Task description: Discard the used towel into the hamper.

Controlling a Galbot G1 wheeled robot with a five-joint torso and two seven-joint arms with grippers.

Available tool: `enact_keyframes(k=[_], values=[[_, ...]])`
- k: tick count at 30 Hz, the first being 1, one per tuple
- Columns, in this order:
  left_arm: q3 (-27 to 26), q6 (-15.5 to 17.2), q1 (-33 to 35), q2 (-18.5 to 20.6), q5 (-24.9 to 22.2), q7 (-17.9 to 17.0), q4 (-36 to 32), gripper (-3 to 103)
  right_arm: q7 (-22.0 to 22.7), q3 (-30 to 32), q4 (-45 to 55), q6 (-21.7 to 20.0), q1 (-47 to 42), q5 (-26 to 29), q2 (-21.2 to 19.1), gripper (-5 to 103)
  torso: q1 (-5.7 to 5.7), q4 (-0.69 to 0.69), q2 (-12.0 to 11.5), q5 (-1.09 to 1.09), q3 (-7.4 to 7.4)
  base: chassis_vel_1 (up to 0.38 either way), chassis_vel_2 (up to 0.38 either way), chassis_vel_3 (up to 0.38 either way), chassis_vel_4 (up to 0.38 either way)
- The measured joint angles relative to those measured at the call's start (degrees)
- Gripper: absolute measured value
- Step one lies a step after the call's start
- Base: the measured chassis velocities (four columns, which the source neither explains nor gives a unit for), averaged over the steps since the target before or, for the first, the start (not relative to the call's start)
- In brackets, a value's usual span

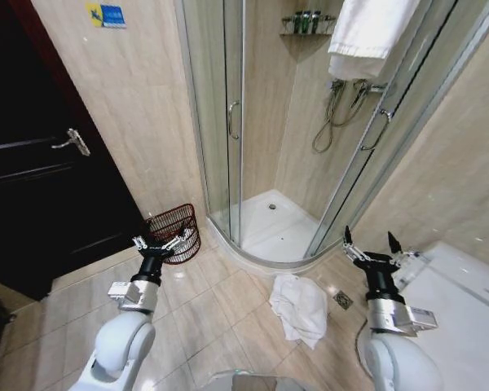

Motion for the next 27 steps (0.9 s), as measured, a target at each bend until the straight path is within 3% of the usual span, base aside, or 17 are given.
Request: enact_keyframes(k=[27], values=[[-0.64,-0.66,1.18,0.45,0.12,2.12,-1.66,100,0.16,-0.25,2.57,-1.32,-0.40,-0.33,-0.70,100,3.84,0.00,8.45,0.00,4.58,0.000,0.000,0.000,0.000]])
